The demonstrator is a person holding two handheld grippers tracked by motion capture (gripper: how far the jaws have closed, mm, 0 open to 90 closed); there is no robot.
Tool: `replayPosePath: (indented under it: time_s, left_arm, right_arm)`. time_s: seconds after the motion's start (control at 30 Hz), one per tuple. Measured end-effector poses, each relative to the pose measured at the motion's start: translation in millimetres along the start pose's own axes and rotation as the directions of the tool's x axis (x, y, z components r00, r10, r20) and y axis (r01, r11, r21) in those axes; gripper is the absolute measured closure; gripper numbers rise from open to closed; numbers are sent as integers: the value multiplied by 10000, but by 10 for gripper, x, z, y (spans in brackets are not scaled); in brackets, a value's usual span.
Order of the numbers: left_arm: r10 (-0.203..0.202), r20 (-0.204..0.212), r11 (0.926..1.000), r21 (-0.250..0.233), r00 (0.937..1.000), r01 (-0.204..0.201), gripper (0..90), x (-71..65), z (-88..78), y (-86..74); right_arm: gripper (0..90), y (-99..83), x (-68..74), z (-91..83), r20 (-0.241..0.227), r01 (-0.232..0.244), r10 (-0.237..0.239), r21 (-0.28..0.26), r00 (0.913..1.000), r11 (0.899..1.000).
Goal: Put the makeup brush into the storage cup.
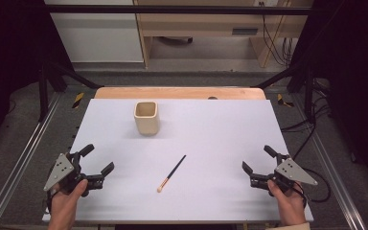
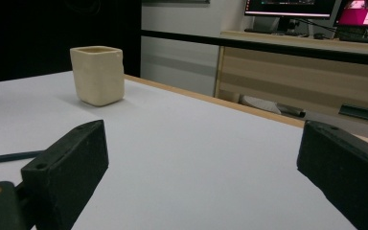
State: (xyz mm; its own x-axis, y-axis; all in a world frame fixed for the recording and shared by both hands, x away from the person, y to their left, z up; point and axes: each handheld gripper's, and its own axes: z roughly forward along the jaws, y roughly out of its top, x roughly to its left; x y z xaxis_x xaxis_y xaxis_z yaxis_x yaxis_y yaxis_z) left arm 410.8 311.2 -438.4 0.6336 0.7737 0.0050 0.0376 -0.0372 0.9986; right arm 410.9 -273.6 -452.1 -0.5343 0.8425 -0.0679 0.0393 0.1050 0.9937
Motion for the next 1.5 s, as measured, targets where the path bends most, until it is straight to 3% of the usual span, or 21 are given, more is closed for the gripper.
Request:
replayPosePath:
  time_s: [0.47,1.03,1.3,1.5]
  left_arm:
    - [-197,-95,9991,379,9998,201,10,-30,-34,27]
    - [150,-164,9954,950,9998,-133,9,-138,6,101]
    - [219,-194,9881,1524,9996,-187,10,-191,126,144]
    - [300,-61,9787,2032,9995,-282,10,-223,274,156]
  right_arm:
    - [32,-10,9,18,105,90,-92,187,9999,9998]
    - [22,-5,14,19,197,6,-10,222,9998,9998]
    - [20,-1,22,30,266,85,-93,287,9996,9996]
    - [20,-6,21,49,296,85,-96,350,9995,9994]
